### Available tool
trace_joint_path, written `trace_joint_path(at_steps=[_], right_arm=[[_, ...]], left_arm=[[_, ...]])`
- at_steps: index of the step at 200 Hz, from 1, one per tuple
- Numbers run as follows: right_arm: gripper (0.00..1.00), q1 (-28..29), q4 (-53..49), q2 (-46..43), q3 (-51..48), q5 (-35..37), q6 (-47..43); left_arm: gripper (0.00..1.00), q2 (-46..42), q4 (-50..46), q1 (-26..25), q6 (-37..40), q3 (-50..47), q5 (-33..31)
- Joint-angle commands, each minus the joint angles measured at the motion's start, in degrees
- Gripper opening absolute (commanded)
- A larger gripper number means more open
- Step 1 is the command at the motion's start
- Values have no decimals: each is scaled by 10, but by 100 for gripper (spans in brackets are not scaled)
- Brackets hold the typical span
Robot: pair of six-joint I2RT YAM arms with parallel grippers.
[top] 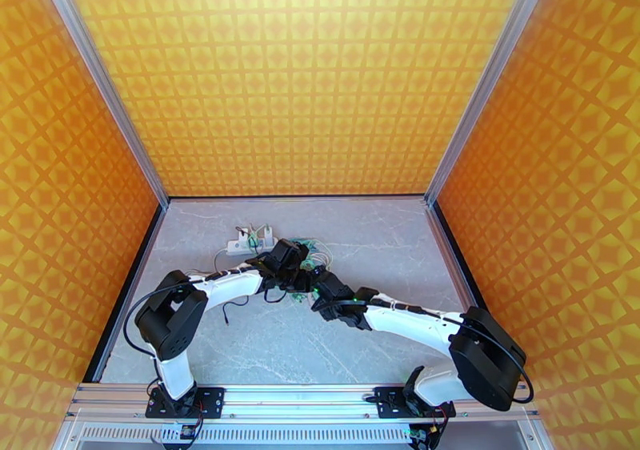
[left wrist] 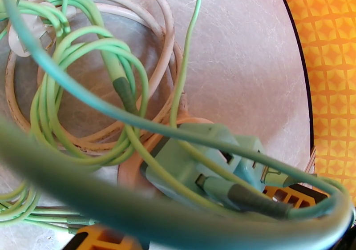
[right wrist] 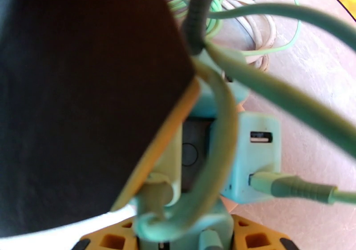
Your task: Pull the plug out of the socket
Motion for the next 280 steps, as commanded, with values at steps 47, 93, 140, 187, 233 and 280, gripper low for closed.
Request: trace_joint_path(at_steps=[47,93,140,187,233,280], right_arm=[[27,-43,68,-44,-10,-72,31],[26,-108,87,-67,-27,-167,61],[27,-104,69,-51,-6,-169,39],[26,-19,29,-11,32,-67,-2],[26,15,27,6,35,-30,-1],[25,-3,38,-23,21,-32,13]], left_arm=[[43,45,-99,-16,21,-29,-21],[43,47,-98,-16,21,-30,-21],[43,52,-100,-17,21,-21,-21],[43,58,-106,-19,23,-11,-21],[43,62,-113,-20,26,-9,-21],[42,66,-117,-20,31,-5,-21]])
